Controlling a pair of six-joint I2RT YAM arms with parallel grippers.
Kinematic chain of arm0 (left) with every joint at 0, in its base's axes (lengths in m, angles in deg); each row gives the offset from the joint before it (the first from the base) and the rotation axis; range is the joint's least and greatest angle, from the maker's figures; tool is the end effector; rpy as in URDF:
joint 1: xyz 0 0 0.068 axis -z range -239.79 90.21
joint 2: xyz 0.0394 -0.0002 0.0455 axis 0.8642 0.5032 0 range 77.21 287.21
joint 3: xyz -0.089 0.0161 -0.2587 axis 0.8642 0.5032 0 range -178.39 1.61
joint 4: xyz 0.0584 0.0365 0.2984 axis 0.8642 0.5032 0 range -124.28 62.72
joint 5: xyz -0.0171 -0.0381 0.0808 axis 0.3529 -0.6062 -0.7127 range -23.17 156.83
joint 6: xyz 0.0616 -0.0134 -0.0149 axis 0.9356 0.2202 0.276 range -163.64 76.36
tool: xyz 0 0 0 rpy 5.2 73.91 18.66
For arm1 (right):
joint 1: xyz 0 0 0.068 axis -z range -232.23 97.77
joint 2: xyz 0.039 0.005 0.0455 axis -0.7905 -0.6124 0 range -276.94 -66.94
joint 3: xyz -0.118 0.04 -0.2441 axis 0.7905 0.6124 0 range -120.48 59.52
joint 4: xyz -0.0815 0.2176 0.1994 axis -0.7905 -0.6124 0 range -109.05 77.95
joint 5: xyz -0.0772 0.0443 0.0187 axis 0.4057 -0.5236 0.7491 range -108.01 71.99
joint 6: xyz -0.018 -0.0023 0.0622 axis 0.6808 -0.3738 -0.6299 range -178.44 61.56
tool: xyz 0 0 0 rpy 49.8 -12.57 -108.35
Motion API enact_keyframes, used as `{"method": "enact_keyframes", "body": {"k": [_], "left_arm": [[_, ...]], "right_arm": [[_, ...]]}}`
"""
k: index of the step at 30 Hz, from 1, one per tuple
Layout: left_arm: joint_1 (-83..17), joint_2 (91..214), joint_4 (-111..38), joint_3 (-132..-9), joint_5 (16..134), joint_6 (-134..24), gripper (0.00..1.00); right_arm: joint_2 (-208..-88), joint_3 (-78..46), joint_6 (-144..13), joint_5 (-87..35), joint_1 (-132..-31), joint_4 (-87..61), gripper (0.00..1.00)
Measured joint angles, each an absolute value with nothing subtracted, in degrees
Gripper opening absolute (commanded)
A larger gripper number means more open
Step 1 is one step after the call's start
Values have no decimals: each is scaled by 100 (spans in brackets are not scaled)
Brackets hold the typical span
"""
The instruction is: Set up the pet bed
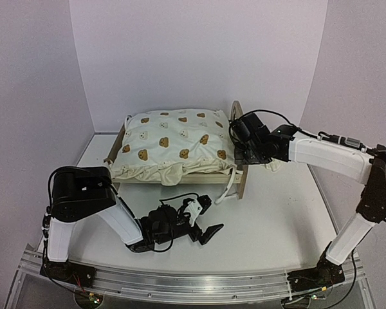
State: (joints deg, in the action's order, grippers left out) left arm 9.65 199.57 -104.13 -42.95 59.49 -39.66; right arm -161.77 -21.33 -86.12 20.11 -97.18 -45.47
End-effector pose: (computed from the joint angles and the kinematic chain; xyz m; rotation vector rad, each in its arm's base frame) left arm 0.1484 -0.3772 0.0474 0.9742 1.4712 -0.7338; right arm 0.3175 0.2728 0.2817 -0.0366 2.1899 -0.1030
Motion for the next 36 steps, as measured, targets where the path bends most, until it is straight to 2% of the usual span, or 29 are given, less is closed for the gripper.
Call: {"method": "enact_keyframes", "body": {"k": [14,27,36], "left_arm": [[261,20603,-10900,-5085,6659,-4373,97],[251,21433,-10938,-5976,6822,-4782,94],[256,21817,-10935,-6527,6815,-4816,89]], "right_arm": [[-16177,-2645,-8686,2189,-9936,-5251,0],[-16261,-3359,-8731,2646,-10360,-6051,0],[-16273,-3403,-8895,2789,-10528,-6186,0]]}}
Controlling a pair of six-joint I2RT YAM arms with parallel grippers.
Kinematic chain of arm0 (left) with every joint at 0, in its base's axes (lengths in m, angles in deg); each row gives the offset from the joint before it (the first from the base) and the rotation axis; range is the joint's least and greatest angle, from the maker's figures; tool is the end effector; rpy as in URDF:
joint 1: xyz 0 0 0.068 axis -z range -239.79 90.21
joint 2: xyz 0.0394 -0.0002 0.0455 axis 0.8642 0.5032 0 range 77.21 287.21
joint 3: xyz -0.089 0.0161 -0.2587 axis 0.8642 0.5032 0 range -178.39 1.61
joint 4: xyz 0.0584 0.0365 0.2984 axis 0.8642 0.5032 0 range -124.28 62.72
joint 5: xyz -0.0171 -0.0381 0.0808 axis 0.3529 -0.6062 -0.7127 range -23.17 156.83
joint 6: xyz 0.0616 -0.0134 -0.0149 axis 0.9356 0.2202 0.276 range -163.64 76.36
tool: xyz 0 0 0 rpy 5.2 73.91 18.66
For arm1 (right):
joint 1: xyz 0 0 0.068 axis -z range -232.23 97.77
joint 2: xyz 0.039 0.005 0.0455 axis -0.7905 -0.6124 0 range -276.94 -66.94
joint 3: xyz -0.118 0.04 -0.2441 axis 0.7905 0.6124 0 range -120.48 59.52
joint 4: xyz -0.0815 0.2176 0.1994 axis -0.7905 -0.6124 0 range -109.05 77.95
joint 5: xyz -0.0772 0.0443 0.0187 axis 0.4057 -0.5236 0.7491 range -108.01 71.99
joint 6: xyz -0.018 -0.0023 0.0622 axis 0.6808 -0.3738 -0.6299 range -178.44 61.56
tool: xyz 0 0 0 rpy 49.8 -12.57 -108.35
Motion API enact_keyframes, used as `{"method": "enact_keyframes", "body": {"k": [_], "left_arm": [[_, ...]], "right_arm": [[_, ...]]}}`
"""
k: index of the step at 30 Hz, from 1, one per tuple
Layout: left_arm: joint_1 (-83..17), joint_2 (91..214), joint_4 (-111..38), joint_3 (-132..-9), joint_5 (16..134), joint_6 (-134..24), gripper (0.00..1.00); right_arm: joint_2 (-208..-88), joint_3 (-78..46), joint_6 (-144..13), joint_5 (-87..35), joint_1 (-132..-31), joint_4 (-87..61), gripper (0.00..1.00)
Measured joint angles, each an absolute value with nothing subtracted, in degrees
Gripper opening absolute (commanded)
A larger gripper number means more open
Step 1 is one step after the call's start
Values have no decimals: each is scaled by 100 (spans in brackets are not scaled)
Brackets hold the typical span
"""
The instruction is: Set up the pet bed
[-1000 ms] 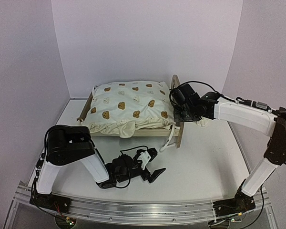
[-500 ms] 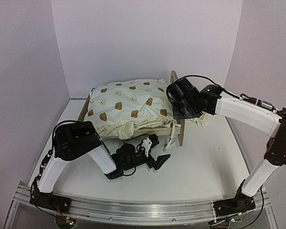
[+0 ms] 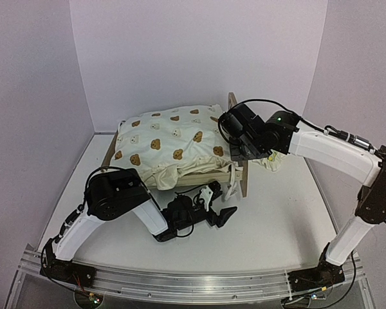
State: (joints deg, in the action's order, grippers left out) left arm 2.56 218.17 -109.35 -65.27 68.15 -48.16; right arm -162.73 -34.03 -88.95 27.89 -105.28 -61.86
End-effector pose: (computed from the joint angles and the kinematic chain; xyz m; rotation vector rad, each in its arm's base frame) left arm 0.2257 -0.4332 0.0182 0.8053 1.4186 -0.9302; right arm 0.2744 0.3044 0.3398 -0.1121 2.1544 -0.1849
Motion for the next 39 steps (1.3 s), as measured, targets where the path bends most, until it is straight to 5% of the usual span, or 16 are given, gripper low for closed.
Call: {"method": "enact_keyframes", "body": {"k": [15,29,39], "left_arm": [[292,22273,-10939,-7305,6599,-4804,65],[387,22670,-11042,-7787,5889,-4490,70],[397,23023,-11040,-8269,5753,-4140,59]], "right_arm": [[-16275,-3403,-8961,2838,-10573,-6216,0],[-16275,-3403,-9001,2851,-10590,-6229,0],[-16274,-3403,-9001,2853,-10590,-6227,0]]}}
